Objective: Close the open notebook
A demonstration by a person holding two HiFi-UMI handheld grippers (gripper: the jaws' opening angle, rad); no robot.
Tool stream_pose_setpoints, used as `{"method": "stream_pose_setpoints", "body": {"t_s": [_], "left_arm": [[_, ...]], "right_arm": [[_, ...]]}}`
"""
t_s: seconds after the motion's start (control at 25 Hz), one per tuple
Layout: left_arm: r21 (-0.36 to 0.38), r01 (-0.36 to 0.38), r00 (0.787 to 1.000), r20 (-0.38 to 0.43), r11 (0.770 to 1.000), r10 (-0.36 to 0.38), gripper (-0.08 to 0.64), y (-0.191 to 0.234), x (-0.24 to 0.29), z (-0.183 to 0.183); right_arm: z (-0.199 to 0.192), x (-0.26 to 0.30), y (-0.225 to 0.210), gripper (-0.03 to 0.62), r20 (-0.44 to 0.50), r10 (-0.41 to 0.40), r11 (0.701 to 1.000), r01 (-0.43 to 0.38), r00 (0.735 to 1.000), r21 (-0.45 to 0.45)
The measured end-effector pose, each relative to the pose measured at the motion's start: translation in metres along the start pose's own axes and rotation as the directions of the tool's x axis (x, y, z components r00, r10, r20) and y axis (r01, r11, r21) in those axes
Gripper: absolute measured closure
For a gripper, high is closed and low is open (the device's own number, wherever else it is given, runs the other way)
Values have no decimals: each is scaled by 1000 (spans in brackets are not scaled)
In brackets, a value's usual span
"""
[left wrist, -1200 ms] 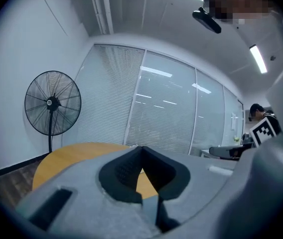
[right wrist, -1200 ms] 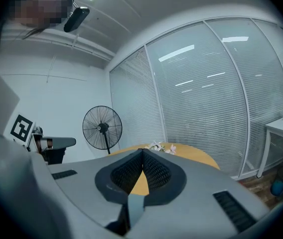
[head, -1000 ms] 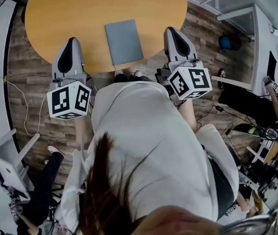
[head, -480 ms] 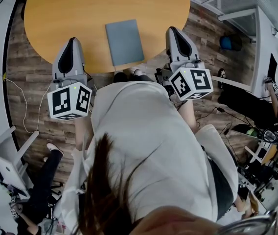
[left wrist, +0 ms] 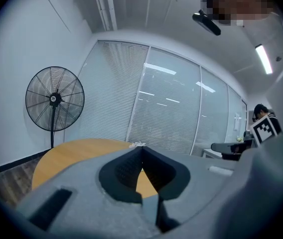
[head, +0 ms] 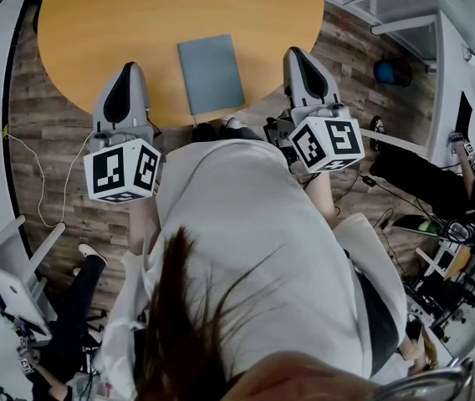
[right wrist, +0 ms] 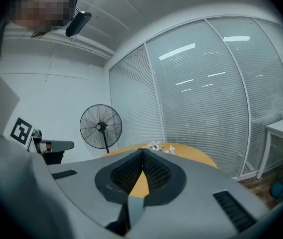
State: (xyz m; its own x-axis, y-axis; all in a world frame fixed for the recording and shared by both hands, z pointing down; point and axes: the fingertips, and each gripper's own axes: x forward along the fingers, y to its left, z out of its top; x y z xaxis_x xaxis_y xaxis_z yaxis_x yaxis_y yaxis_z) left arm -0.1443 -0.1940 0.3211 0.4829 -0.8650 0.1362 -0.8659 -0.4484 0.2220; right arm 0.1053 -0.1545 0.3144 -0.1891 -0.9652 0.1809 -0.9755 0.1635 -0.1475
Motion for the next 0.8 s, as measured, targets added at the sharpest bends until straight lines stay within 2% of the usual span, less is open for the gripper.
{"method": "stream_pose_setpoints", "body": {"t_s": [0.8], "left_arm": [[-4, 2, 1000, -13, 1000, -2, 545, 2, 8, -3]], "right_arm": [[-1, 10, -2, 589, -19, -2, 1000, 2, 1000, -8]]}}
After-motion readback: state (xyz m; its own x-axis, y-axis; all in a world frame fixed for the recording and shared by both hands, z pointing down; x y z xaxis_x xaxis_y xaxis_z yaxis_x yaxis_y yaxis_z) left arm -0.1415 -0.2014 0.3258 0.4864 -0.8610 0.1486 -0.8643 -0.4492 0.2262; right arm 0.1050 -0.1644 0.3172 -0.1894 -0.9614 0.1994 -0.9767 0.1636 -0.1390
